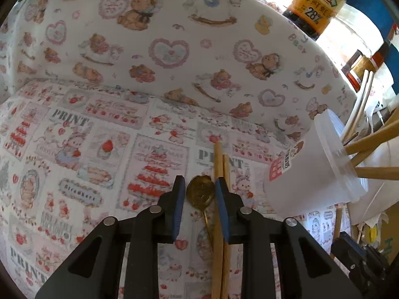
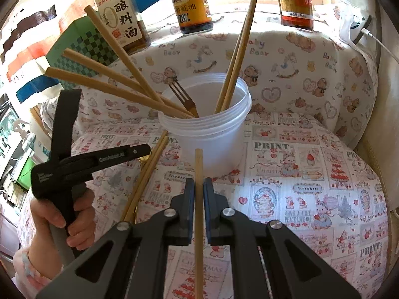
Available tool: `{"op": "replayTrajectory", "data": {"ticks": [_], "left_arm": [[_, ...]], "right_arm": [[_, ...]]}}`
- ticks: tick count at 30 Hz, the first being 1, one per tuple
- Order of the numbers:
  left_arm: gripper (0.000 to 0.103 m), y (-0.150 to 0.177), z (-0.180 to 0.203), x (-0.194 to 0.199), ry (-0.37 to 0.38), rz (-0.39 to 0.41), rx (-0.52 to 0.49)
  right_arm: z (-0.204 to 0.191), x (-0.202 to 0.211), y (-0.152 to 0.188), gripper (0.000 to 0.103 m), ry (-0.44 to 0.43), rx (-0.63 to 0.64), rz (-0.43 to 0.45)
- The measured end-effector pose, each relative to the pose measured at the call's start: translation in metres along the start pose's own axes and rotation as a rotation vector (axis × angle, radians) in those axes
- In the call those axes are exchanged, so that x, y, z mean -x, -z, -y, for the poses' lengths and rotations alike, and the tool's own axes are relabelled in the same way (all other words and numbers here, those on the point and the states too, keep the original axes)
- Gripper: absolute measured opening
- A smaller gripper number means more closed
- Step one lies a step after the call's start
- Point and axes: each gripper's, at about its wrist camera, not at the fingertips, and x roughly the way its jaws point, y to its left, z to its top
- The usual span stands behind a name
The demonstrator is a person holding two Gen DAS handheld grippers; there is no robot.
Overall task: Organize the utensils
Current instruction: 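Grasp chopsticks beside the gold spoon with the left tool while the right tool holds its chopstick, then carry both chopsticks over the white cup and open both tools to drop them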
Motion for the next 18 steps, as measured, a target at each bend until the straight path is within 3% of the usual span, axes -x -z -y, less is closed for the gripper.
{"op": "replayTrajectory", "data": {"ticks": [3, 7, 13, 18], "left_arm": [[0.013, 0.001, 0.011, -0.007, -0.078, 0.023, -0.069], [0.01, 0.007, 0.026, -0.01, -0.157, 0.053, -0.163], [0.001, -0.001, 0.021, 0.004, -0.092, 0.061, -0.08], [0.001, -0.005, 0.026, 0.041, -0.123, 0.161, -0.141]], "right_arm": [[0.0, 0.001, 0.0, 0.007, 0.004, 0.0, -0.001], [-0.001, 0.0, 0.0, 0.007, 0.007, 0.001, -0.003], [-0.001, 0.005, 0.0, 0.007, 0.019, 0.003, 0.014], [0.001, 0.015, -0.002, 0.007, -0.004, -0.011, 0.06]]}}
